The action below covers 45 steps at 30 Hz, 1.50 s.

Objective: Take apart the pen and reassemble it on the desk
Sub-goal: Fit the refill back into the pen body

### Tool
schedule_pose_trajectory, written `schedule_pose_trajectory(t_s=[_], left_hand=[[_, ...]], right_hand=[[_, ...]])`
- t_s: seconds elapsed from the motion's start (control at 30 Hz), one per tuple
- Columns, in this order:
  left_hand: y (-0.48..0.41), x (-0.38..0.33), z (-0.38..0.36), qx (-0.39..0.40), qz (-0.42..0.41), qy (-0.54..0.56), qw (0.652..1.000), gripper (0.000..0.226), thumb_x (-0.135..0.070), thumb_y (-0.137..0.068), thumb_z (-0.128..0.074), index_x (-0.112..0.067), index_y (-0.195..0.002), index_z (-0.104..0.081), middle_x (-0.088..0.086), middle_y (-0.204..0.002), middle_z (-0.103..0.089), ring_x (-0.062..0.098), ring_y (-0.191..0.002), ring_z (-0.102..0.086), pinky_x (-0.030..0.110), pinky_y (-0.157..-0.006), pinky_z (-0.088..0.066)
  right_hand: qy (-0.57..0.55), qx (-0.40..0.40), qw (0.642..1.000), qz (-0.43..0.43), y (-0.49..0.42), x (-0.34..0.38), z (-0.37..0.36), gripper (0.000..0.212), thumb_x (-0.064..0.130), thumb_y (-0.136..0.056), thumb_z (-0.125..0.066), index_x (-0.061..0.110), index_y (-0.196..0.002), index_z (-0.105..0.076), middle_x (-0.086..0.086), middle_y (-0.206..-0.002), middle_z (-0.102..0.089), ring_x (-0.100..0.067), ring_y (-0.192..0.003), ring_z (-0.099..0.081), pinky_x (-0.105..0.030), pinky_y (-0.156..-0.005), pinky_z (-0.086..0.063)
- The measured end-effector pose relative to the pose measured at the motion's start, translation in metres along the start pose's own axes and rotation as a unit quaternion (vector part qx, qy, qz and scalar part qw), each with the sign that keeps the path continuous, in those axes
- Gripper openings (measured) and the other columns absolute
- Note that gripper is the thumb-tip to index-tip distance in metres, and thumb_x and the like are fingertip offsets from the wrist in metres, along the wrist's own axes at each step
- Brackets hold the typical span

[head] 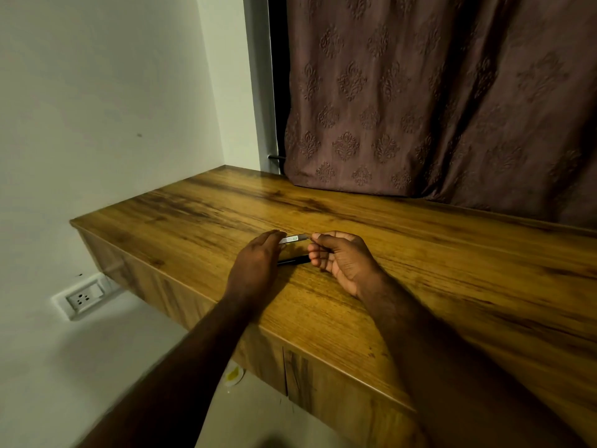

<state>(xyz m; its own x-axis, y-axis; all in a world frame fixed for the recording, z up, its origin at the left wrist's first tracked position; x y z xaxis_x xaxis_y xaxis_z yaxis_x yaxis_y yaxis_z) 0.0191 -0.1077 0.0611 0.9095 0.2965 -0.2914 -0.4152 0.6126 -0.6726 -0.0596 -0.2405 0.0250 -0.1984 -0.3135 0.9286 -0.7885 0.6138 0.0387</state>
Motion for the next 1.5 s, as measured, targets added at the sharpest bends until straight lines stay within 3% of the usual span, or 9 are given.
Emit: schedule_pose_trajectory(t_s=[0.2,0.43,0.6,0.87,1.0,1.13,1.3,1.5], left_hand=[[-0.001,0.005,0.0,-0.001,0.032,0.008,0.999,0.025,-0.016,-0.096,-0.051,-0.012,-0.12,-0.058,0.012,-0.112,-0.067,0.03,-0.093,-0.063,0.033,-0.074,-0.047],[0.0,0.009,-0.002,0.003,0.047,0.009,0.999,0.026,-0.02,-0.097,-0.052,-0.015,-0.122,-0.056,0.009,-0.11,-0.066,0.028,-0.093,-0.062,0.031,-0.071,-0.045],[0.002,0.013,0.0,-0.015,0.081,0.035,0.996,0.023,-0.025,-0.1,-0.044,-0.016,-0.12,-0.051,0.011,-0.099,-0.068,0.03,-0.084,-0.063,0.027,-0.061,-0.036],[0.003,0.015,0.003,-0.03,0.088,0.041,0.995,0.02,-0.027,-0.099,-0.044,-0.016,-0.116,-0.046,0.007,-0.085,-0.066,0.026,-0.071,-0.062,0.032,-0.055,-0.042],[0.003,0.017,0.003,-0.031,0.089,0.031,0.995,0.011,-0.028,-0.097,-0.048,-0.02,-0.104,-0.05,0.003,-0.084,-0.064,0.02,-0.071,-0.058,0.029,-0.057,-0.039],[0.003,0.016,0.004,-0.038,0.081,0.032,0.995,0.011,-0.026,-0.094,-0.052,-0.019,-0.102,-0.055,0.003,-0.088,-0.065,0.018,-0.076,-0.058,0.03,-0.061,-0.043],[0.003,0.016,0.005,-0.048,0.075,0.032,0.996,0.013,-0.025,-0.092,-0.056,-0.017,-0.102,-0.058,0.005,-0.091,-0.066,0.021,-0.08,-0.059,0.03,-0.065,-0.045],[0.002,0.016,0.003,-0.047,0.078,0.024,0.996,0.011,-0.026,-0.09,-0.056,-0.018,-0.098,-0.056,0.004,-0.089,-0.064,0.02,-0.078,-0.057,0.033,-0.064,-0.046]], right_hand=[[0.048,-0.032,0.998,0.032,0.0,0.012,0.012,0.007,0.01,-0.088,-0.064,0.003,-0.091,-0.064,-0.01,-0.07,-0.066,-0.015,-0.051,-0.056,-0.023,-0.043,-0.045],[0.022,-0.039,0.998,0.045,-0.003,0.02,0.022,0.004,0.012,-0.087,-0.065,0.008,-0.087,-0.065,-0.004,-0.067,-0.069,-0.012,-0.05,-0.057,-0.021,-0.043,-0.042],[0.019,-0.059,0.996,0.06,-0.006,0.023,0.029,0.007,0.014,-0.087,-0.066,0.008,-0.091,-0.067,-0.003,-0.068,-0.07,-0.011,-0.05,-0.057,-0.021,-0.044,-0.042],[0.081,-0.122,0.985,0.095,-0.008,0.028,0.049,0.005,0.014,-0.088,-0.065,0.01,-0.086,-0.066,-0.002,-0.066,-0.068,-0.009,-0.045,-0.052,-0.02,-0.04,-0.036],[0.221,-0.192,0.946,0.14,-0.008,0.037,0.067,0.014,0.011,-0.09,-0.062,0.013,-0.076,-0.063,-0.008,-0.071,-0.066,-0.011,-0.05,-0.053,-0.023,-0.048,-0.043],[0.32,-0.257,0.899,0.152,-0.007,0.041,0.083,0.01,0.013,-0.088,-0.062,0.012,-0.079,-0.067,-0.012,-0.081,-0.072,-0.024,-0.072,-0.066,-0.035,-0.073,-0.054],[0.424,-0.271,0.846,0.176,-0.002,0.043,0.067,0.012,0.019,-0.09,-0.059,0.018,-0.081,-0.068,-0.001,-0.081,-0.071,-0.016,-0.073,-0.063,-0.025,-0.068,-0.048],[0.501,-0.257,0.81,0.164,0.003,0.038,0.05,0.012,0.025,-0.088,-0.064,0.019,-0.079,-0.07,0.002,-0.081,-0.073,-0.017,-0.074,-0.066,-0.032,-0.071,-0.055]])
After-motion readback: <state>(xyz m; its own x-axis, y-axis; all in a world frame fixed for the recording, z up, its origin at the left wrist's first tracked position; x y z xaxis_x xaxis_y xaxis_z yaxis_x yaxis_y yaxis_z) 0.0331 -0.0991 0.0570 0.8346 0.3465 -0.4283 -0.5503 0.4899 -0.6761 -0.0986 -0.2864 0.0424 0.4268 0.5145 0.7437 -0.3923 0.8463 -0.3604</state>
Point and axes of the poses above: each hand's wrist, its own y-axis away from the middle knuckle, its own z-axis out of the back of the hand, x = y × z, the point moved 8 cm from there along -y, towards the middle knuckle
